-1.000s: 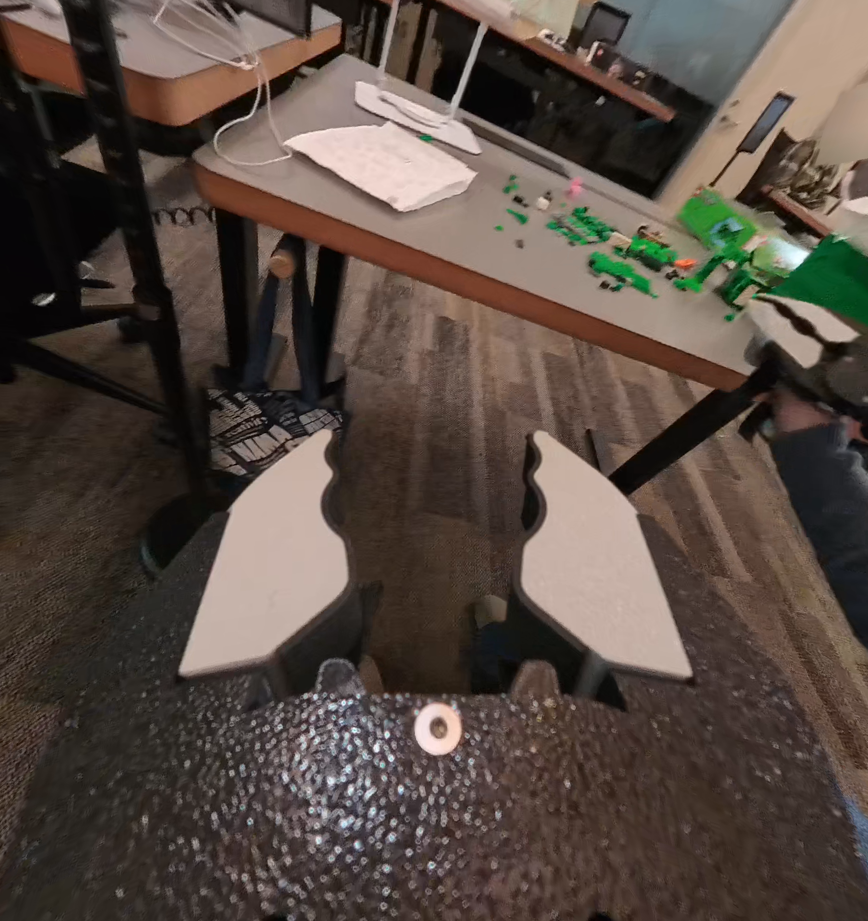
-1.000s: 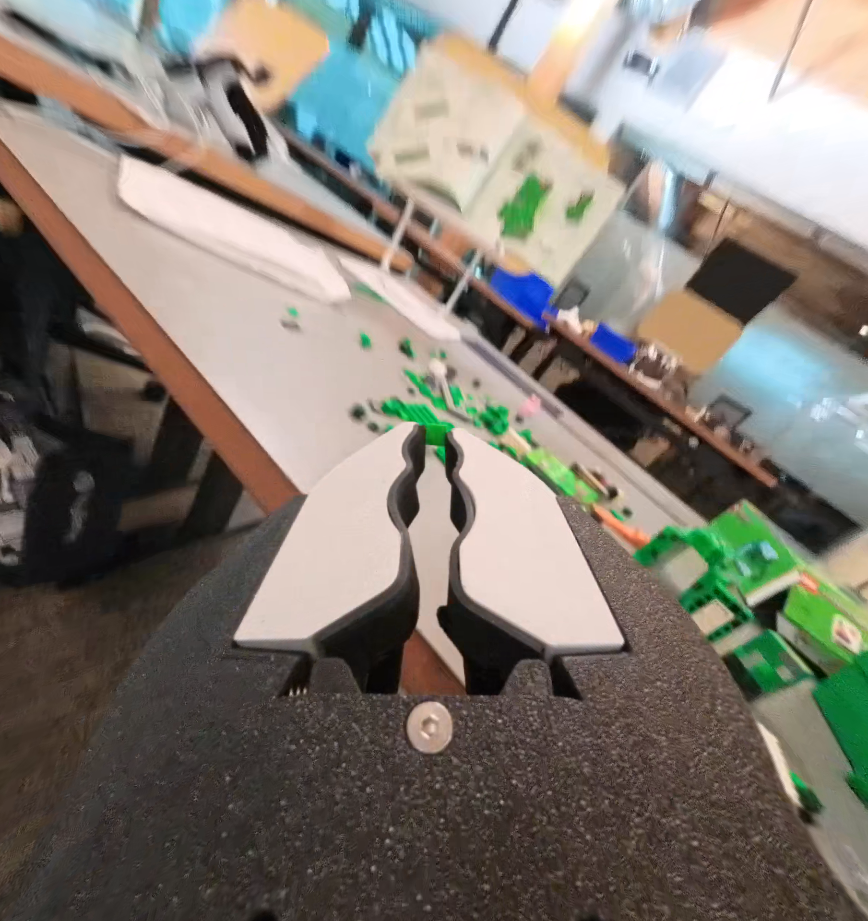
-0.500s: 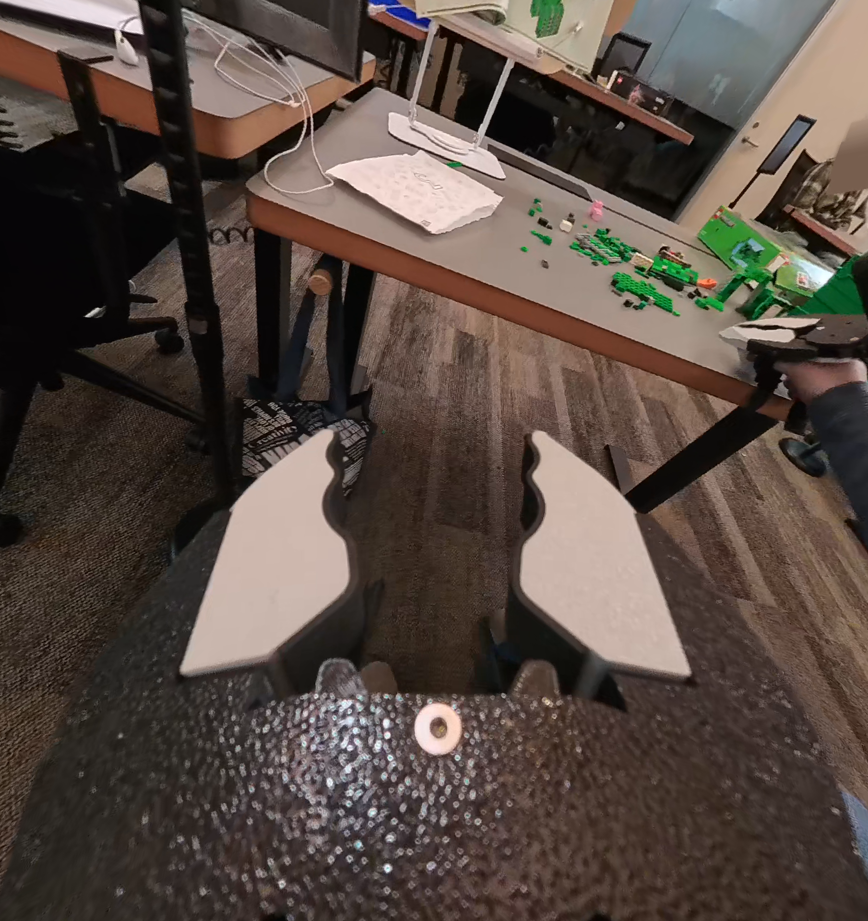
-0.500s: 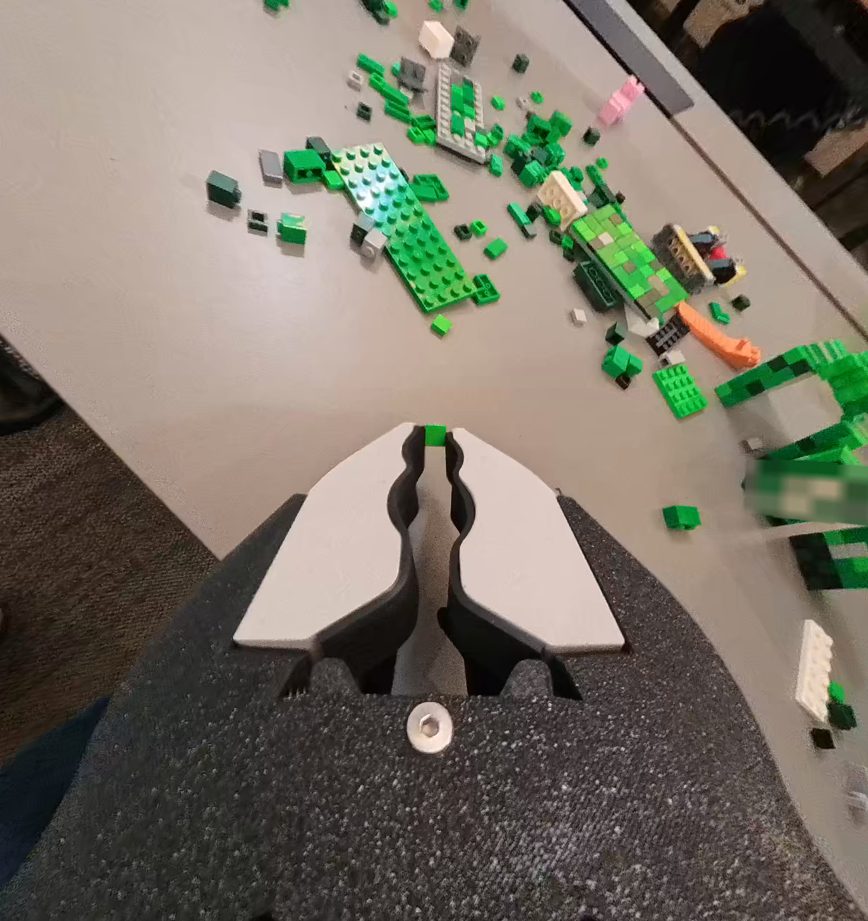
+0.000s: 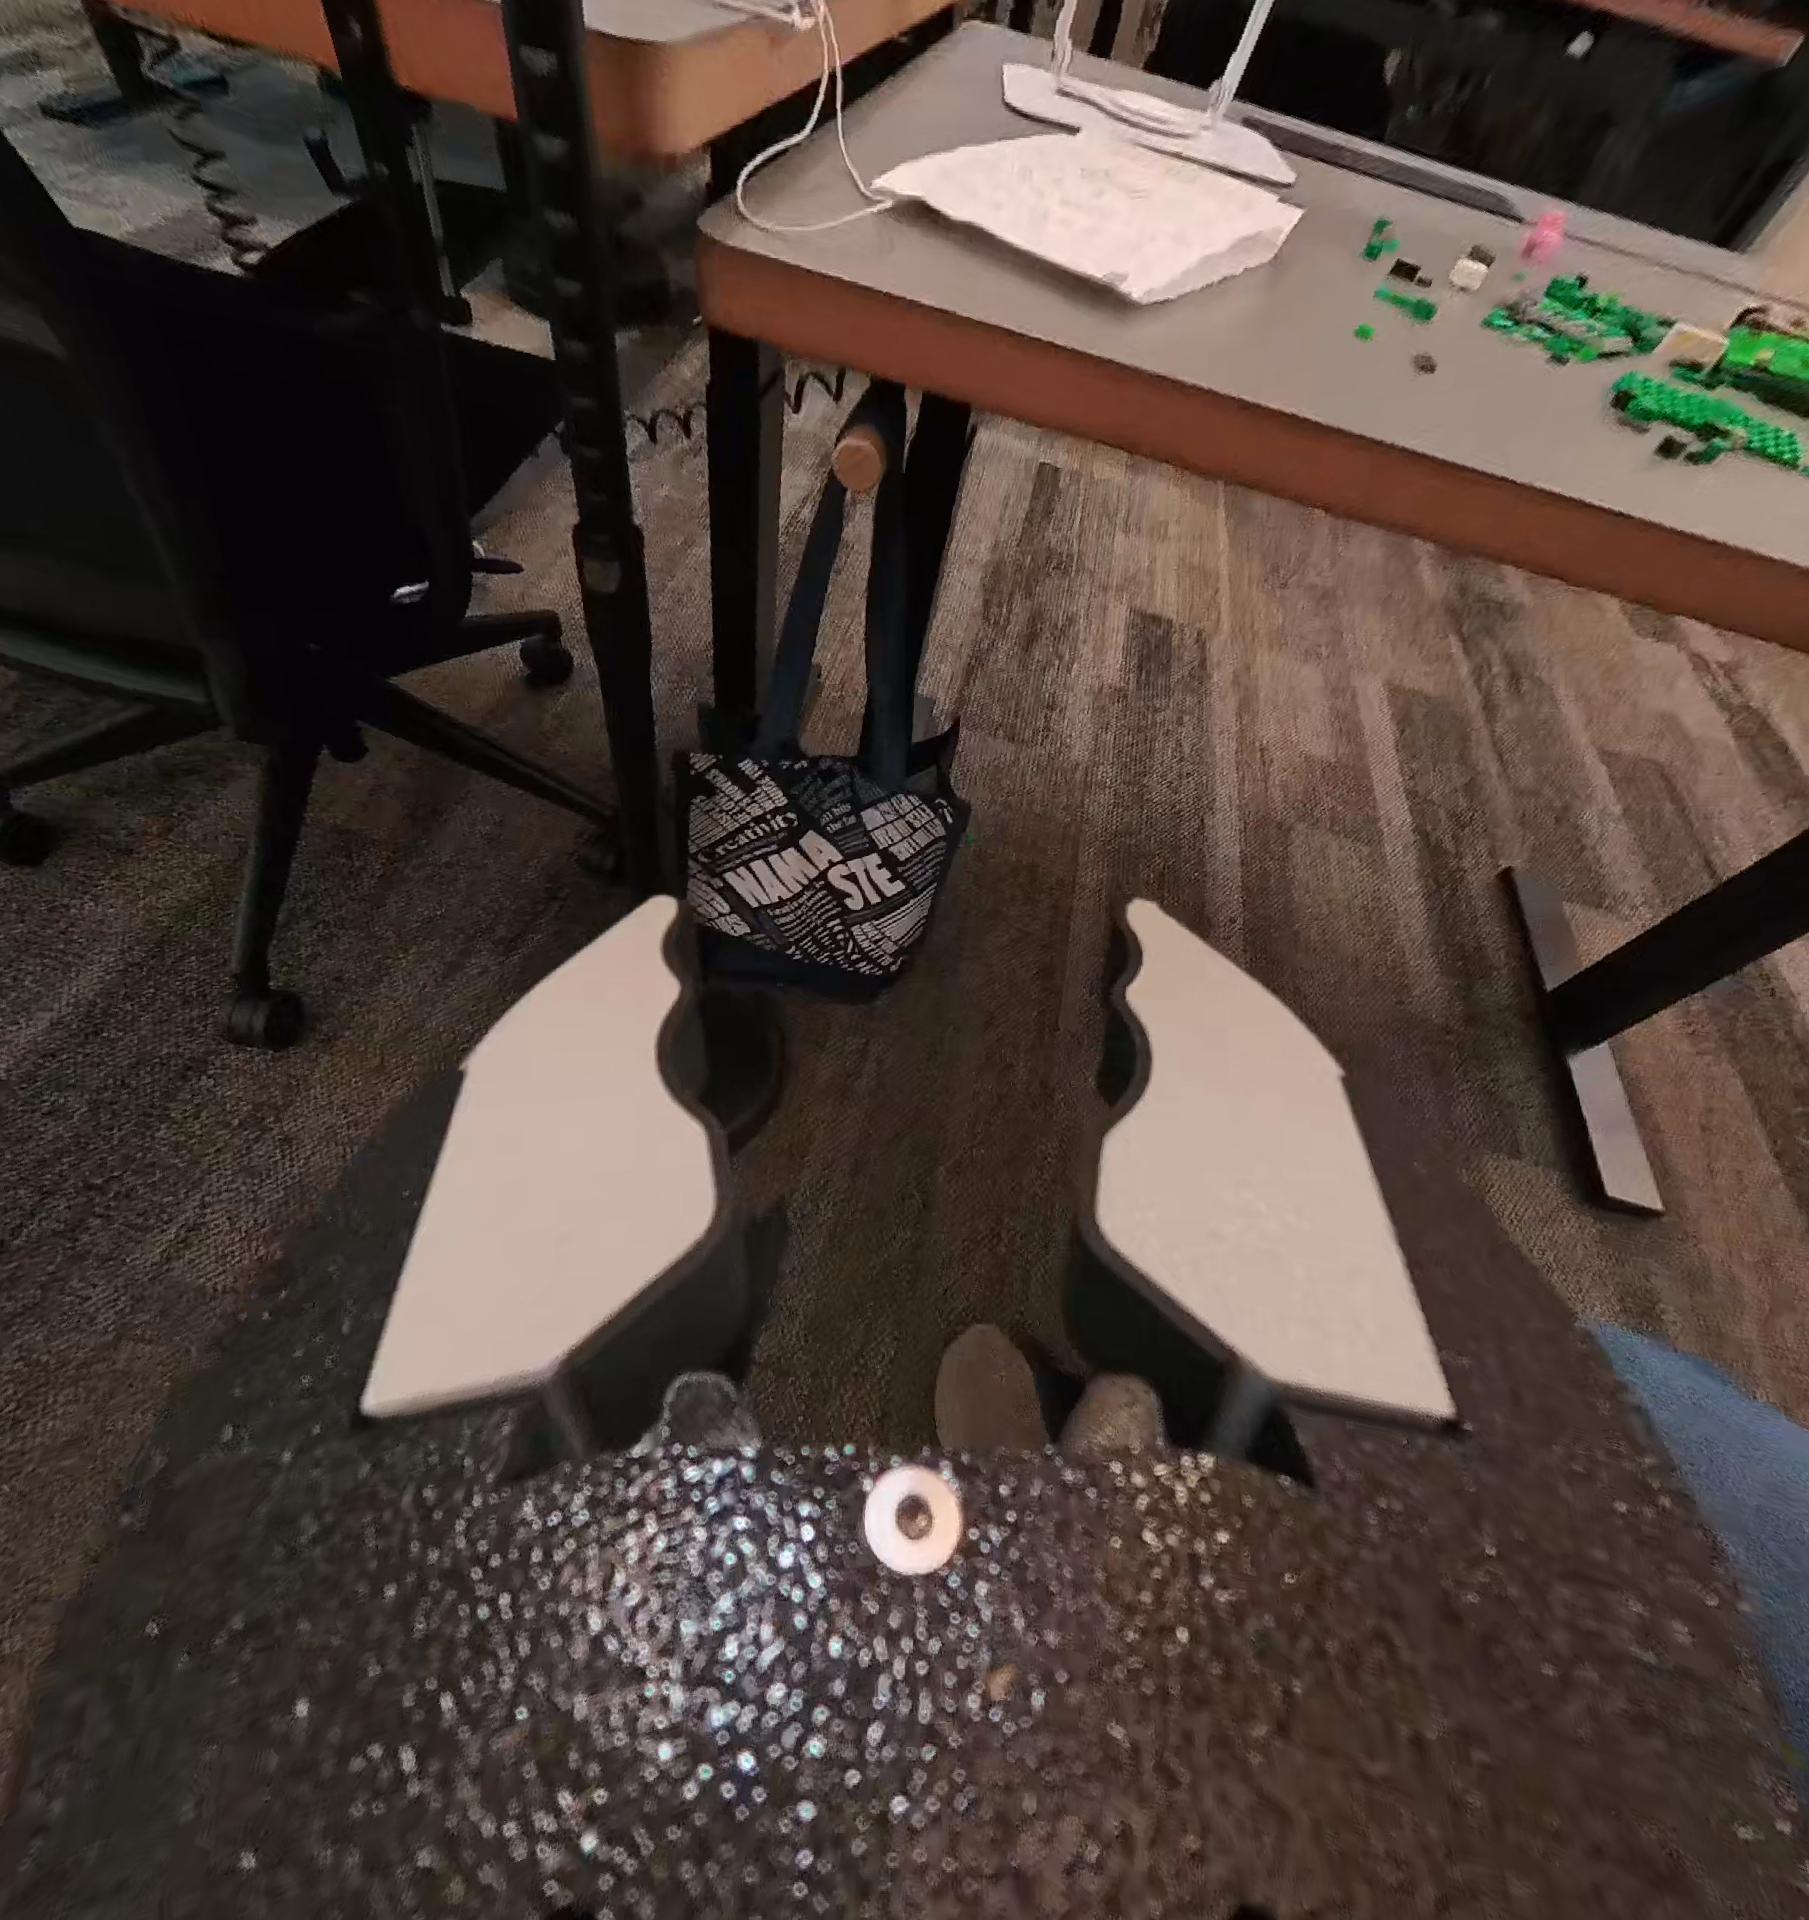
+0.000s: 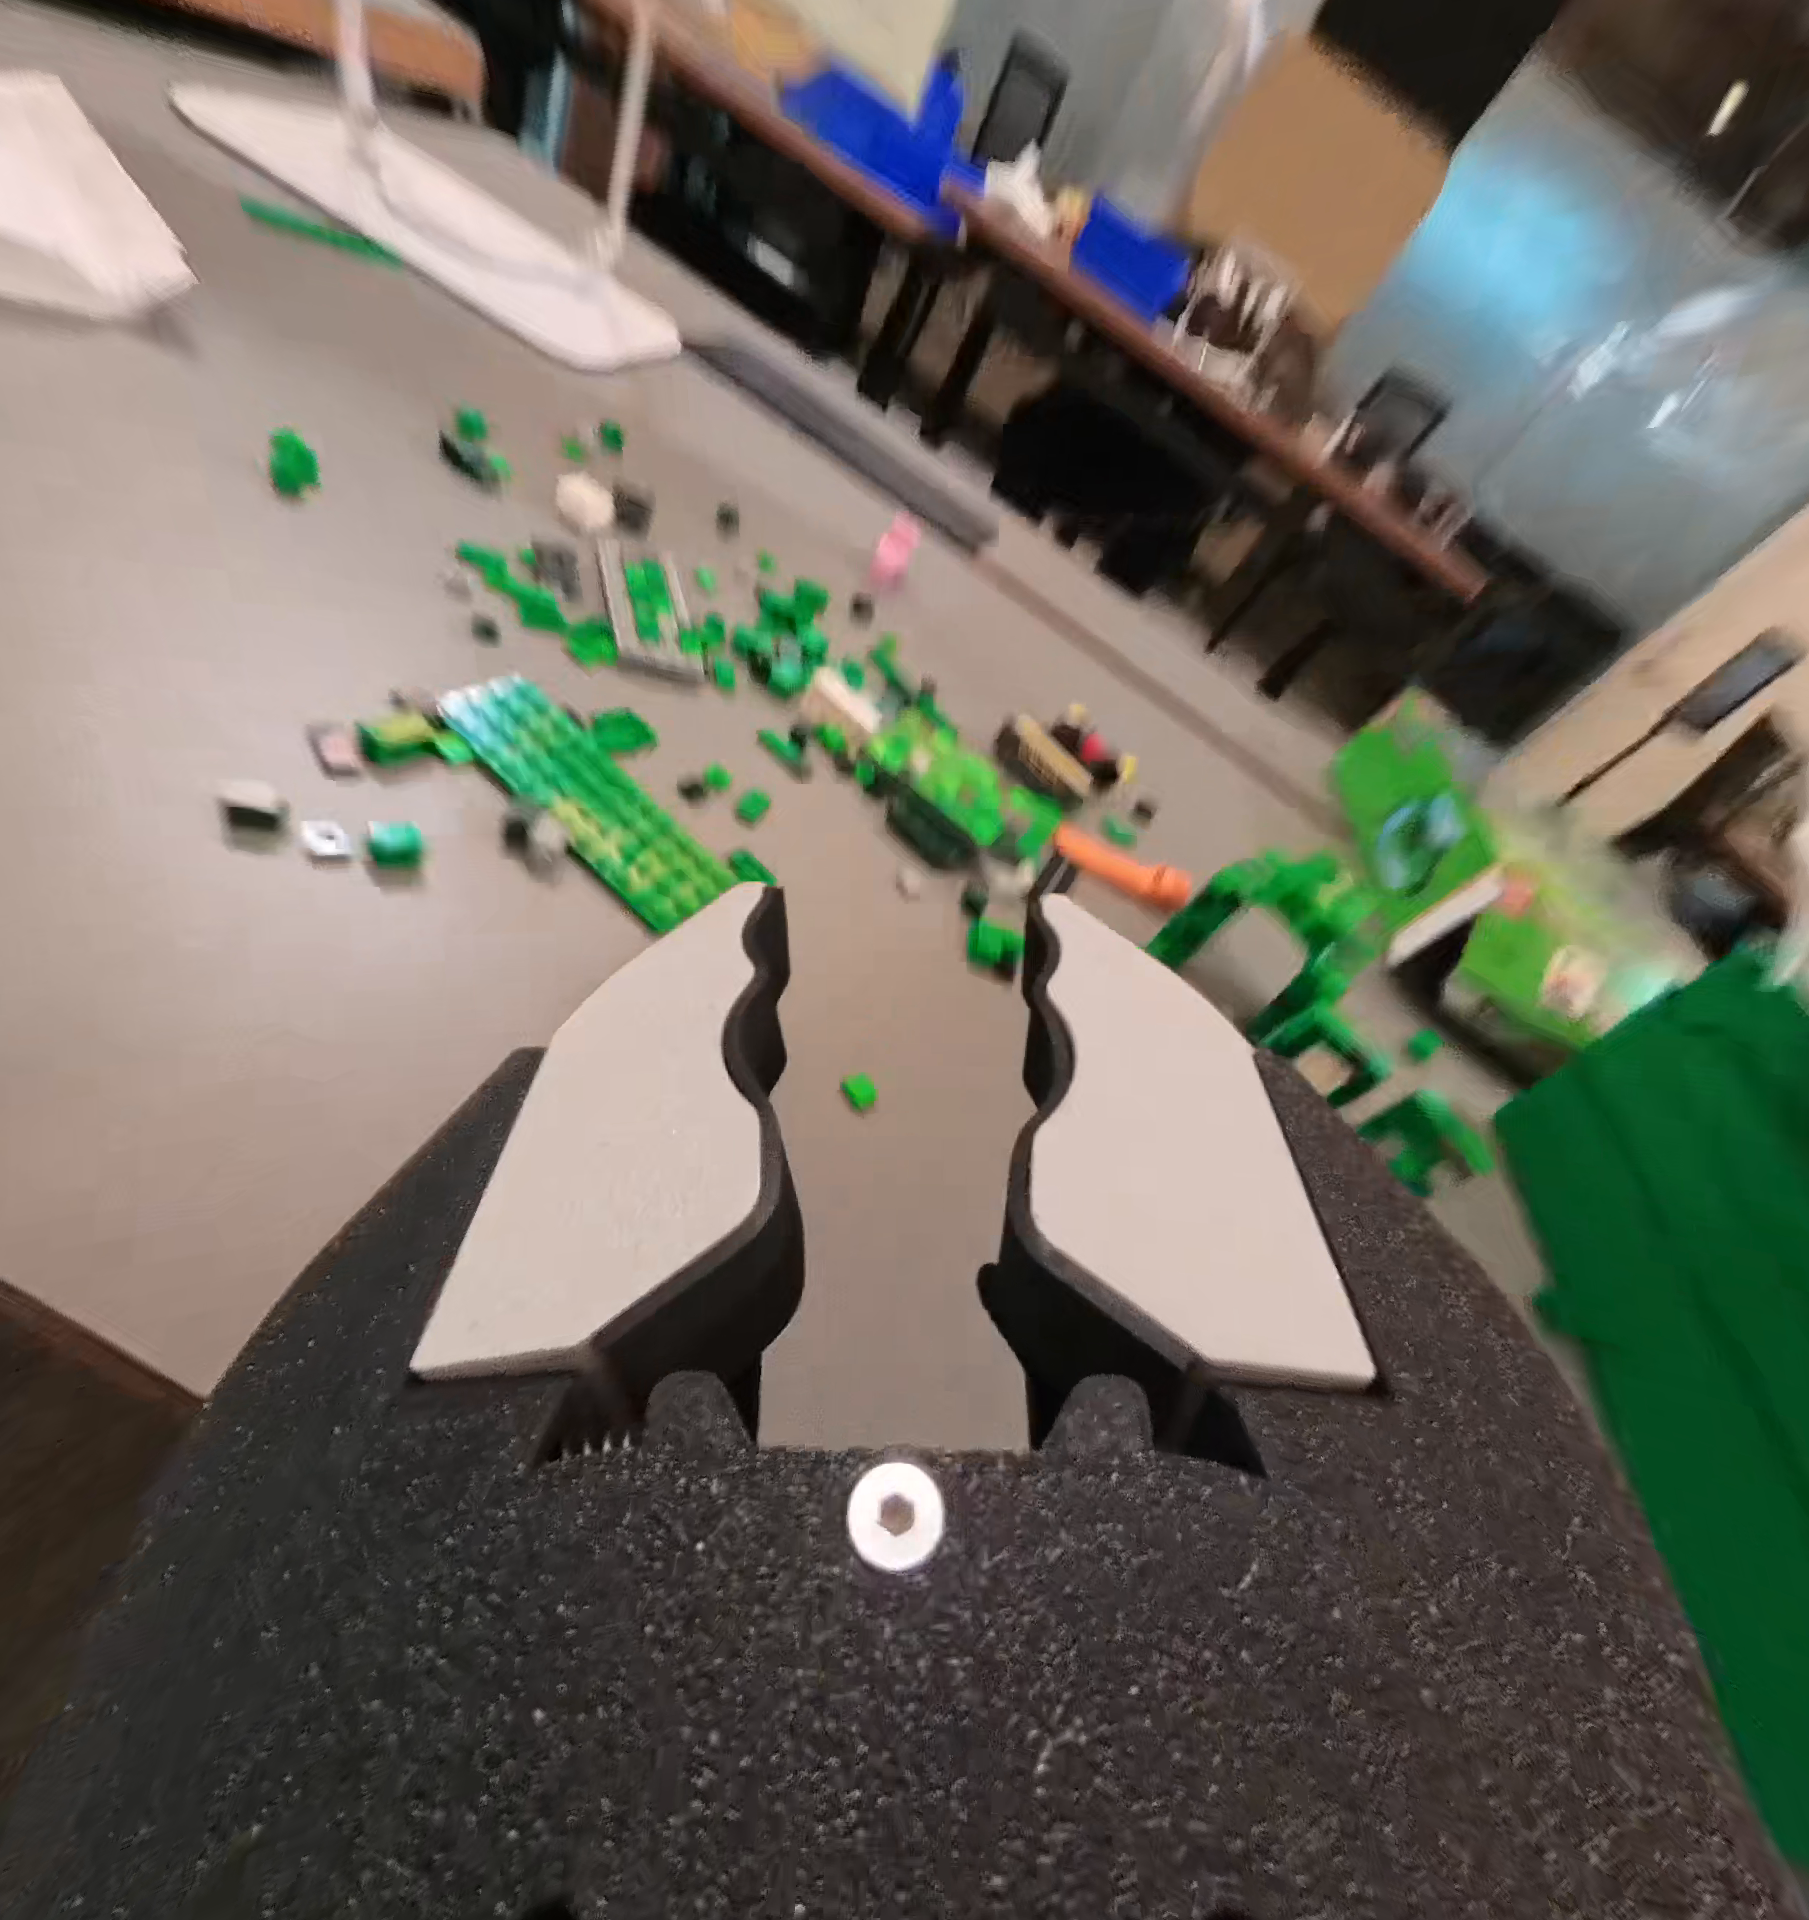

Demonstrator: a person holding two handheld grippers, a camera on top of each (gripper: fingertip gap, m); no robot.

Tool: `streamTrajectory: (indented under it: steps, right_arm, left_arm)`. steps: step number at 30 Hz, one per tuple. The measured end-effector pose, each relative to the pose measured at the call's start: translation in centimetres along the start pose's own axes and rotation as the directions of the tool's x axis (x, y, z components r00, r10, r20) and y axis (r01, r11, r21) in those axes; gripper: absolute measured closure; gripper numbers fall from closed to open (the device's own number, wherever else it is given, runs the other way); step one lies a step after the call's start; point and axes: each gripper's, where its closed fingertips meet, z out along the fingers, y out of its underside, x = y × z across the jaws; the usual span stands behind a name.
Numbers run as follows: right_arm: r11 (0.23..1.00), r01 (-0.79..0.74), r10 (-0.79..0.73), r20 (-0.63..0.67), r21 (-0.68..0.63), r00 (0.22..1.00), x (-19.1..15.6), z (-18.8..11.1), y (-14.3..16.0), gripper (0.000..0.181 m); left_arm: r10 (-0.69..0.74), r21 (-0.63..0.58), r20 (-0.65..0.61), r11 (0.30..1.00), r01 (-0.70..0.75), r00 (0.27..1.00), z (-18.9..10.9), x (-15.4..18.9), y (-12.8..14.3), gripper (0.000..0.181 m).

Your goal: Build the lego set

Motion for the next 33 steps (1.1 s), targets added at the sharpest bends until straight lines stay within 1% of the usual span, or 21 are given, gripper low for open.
streamTrajectory:
  steps: [1,2,3,4,5,6,8,9,11,13,16,18,19,22,24,26,30,32,33]
  right_arm:
    - [0.996,0.069,-0.069,0.006,0.06,0.998,-1.2,-0.8,-2.2,0.138]
    - [0.979,0.155,-0.161,0.035,0.134,0.986,-3.4,-1.8,-4.8,0.138]
    - [0.948,0.232,-0.254,0.076,0.219,0.964,-6.5,-3.0,-7.5,0.138]
    - [0.913,0.272,-0.324,0.135,0.305,0.936,-10.2,-4.4,-9.9,0.14]
    - [0.886,0.27,-0.369,0.22,0.376,0.903,-14.2,-6.0,-11.7,0.142]
    - [0.874,0.243,-0.392,0.314,0.421,0.865,-18.1,-7.6,-12.8,0.142]
    - [0.875,0.171,-0.404,0.488,0.452,0.773,-24.6,-10.8,-13.4,0.141]
    - [0.882,0.148,-0.401,0.548,0.446,0.735,-26.9,-12.1,-12.8,0.141]
    - [0.902,0.144,-0.388,0.618,0.407,0.684,-29.9,-13.8,-10.3,0.141]
    - [0.916,0.15,-0.369,0.637,0.371,0.677,-31.2,-14.6,-7.3,0.144]
    - [0.931,0.142,-0.337,0.645,0.335,0.686,-33.0,-14.1,-2.7,0.145]
    - [0.938,0.144,-0.323,0.651,0.314,0.687,-34.5,-12.8,0.5,0.146]
    - [0.946,0.141,-0.306,0.659,0.293,0.686,-35.2,-12.0,2.1,0.147]
    - [0.978,0.104,-0.204,0.708,0.183,0.676,-37.2,-9.4,6.0,0.146]
    - [0.991,0.07,-0.132,0.745,0.114,0.654,-38.2,-7.8,8.0,0.145]
    - [0.996,0.051,-0.084,0.773,0.067,0.629,-39.5,-6.0,9.9,0.145]
    - [0.996,0.083,-0.081,0.814,0.041,0.575,-43.4,-1.5,13.5,0.145]
    - [0.995,0.102,-0.049,0.828,-0.01,0.558,-45.5,1.0,14.7,0.145]
    - [0.991,0.12,-0.017,0.844,-0.056,0.535,-46.5,1.9,15.3,0.146]
  left_arm:
    - [-0.016,0.002,0.007,1.0,0.016,1.0,0.0,-0.3,-0.3,0.106]
    - [-0.028,0.004,0.011,1.0,0.028,1.0,0.1,-0.6,-0.8,0.105]
    - [-0.026,0.018,0.012,0.999,0.026,1.0,-0.2,-0.5,-1.6,0.104]
    - [-0.012,0.049,0.013,0.999,0.011,1.0,-0.5,-0.2,-2.5,0.105]
    - [0.007,0.079,0.018,0.997,-0.008,1.0,-0.7,0.1,-3.2,0.106]
    - [0.015,0.096,0.019,0.995,-0.017,1.0,-1.0,0.3,-3.6,0.107]
    - [0.002,0.111,0.018,0.994,-0.004,1.0,-1.5,0.0,-4.3,0.106]
    - [-0.03,0.127,0.015,0.992,0.028,0.999,-1.8,-0.5,-4.7,0.106]
    - [-0.108,0.199,-0.056,0.973,0.117,0.993,-2.5,-0.4,-6.0,0.106]
    - [-0.12,0.231,-0.095,0.963,0.139,0.988,-2.4,-0.1,-6.7,0.107]
    - [-0.08,0.178,-0.099,0.979,0.096,0.992,-1.1,0.9,-6.0,0.105]
    - [-0.077,0.184,-0.117,0.978,0.098,0.99,-1.0,1.4,-6.0,0.105]
    - [-0.072,0.192,-0.106,0.977,0.092,0.992,-1.1,1.3,-6.1,0.105]
    - [-0.032,0.206,-0.038,0.978,0.039,0.999,-1.8,0.3,-6.0,0.106]
    - [-0.022,0.207,0.017,0.978,0.018,1.0,-2.1,-0.6,-5.6,0.107]
    - [-0.026,0.198,0.047,0.98,0.016,0.999,-2.3,-1.2,-4.5,0.107]
    - [0.019,0.121,0.145,0.992,-0.037,0.989,-2.1,-3.0,-1.2,0.108]
    - [0.019,0.1,0.168,0.994,-0.036,0.986,-1.9,-3.8,-0.7,0.108]
    - [0.007,0.105,0.173,0.994,-0.026,0.985,-1.9,-4.1,-0.6,0.108]
